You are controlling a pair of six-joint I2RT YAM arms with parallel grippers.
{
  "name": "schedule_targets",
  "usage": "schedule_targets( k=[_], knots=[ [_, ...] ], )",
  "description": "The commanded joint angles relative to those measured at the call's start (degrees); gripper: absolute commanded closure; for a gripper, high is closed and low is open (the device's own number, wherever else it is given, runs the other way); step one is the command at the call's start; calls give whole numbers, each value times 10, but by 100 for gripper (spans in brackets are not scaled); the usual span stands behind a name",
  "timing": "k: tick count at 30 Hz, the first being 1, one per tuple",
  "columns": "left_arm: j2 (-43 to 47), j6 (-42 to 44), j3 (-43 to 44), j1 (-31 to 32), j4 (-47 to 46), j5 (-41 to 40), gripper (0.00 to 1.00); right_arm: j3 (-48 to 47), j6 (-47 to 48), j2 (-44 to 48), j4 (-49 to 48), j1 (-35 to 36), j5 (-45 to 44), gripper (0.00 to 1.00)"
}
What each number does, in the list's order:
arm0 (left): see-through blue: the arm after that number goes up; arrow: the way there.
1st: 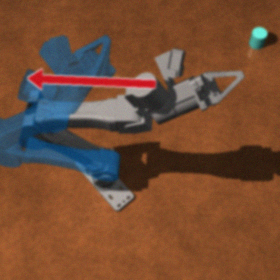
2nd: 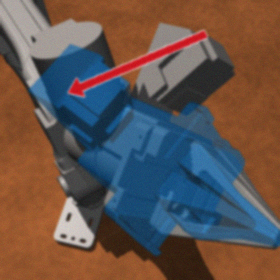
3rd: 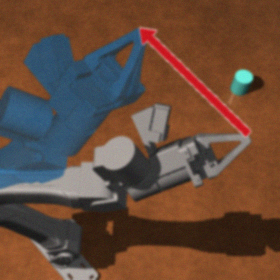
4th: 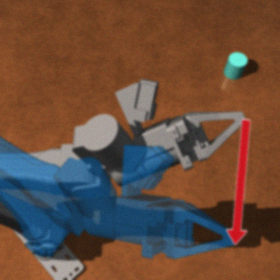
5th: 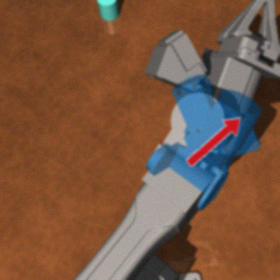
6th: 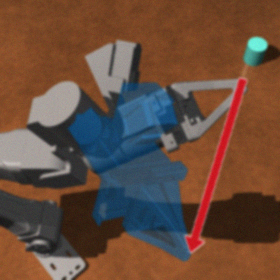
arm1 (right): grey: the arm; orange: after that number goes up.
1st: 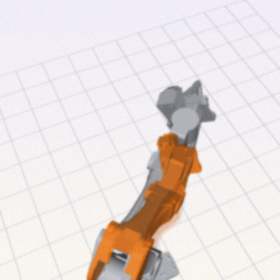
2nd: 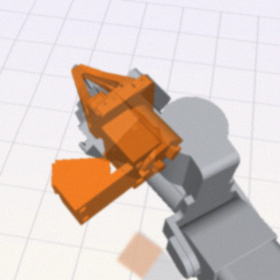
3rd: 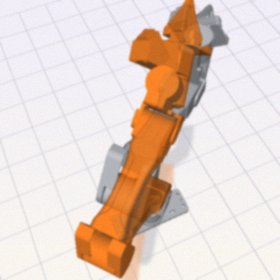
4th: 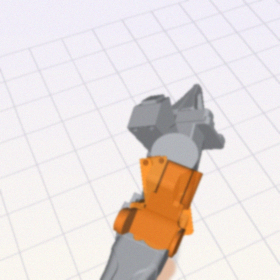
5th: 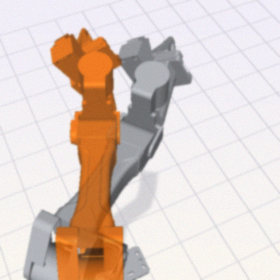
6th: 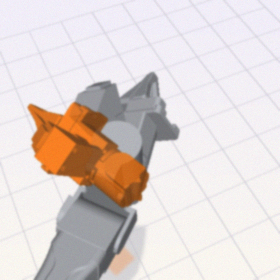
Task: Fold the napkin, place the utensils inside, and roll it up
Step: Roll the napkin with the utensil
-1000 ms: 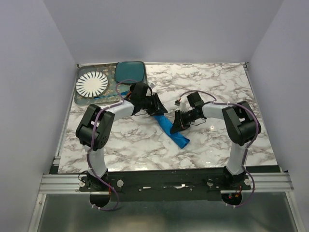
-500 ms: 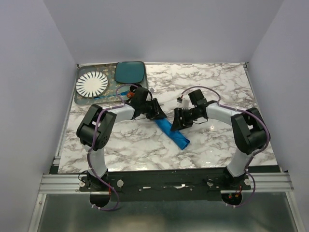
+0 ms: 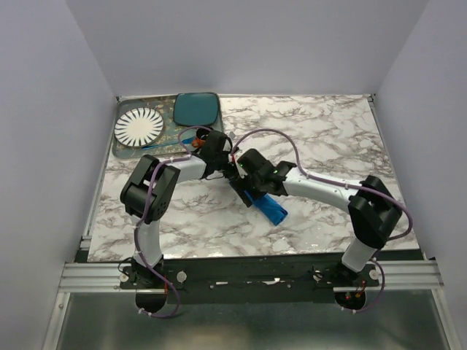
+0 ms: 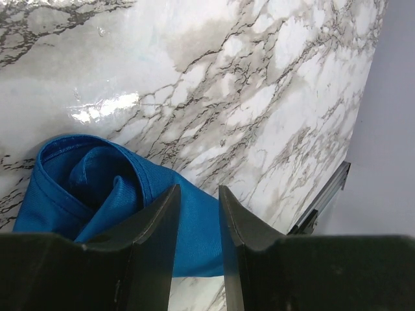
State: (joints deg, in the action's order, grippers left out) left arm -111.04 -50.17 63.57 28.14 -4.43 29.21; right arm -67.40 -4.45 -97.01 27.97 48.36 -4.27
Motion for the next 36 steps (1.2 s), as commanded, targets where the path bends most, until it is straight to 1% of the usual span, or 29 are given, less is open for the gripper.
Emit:
schedule_targets(
  k=[1,3,8,13,15,17,19,21,23,26,34,36],
  knots=[
    [-22,15,7,-6,17,-9,60,-26,31,-53,43,38,-173,19],
    [-24,15,8,-6,17,-10,60,-27,37,-63,42,45,-191,19],
    [-29,14,15,-8,24,-9,60,-21,38,-87,32,46,-191,19],
    [-28,14,18,-11,28,-6,60,-9,34,-97,17,46,-188,23],
    [-26,15,22,-11,29,-6,58,-8,31,-110,10,46,-181,26],
    [-22,15,25,-12,33,-5,55,-10,26,-120,10,46,-176,28],
    [-21,15,29,-12,36,-3,52,-8,23,-126,9,46,-173,35],
    [-17,16,34,-16,39,-2,46,-6,19,-128,6,46,-173,43],
    [-16,17,45,-19,43,-1,40,-5,18,-133,4,46,-176,43],
    [-14,17,66,-26,56,6,36,-5,17,-141,3,46,-178,46],
    [-4,23,118,-56,90,0,30,-8,15,-147,2,46,-168,50],
    [0,22,130,-63,93,1,27,-8,21,-154,1,46,-166,51]
  ],
)
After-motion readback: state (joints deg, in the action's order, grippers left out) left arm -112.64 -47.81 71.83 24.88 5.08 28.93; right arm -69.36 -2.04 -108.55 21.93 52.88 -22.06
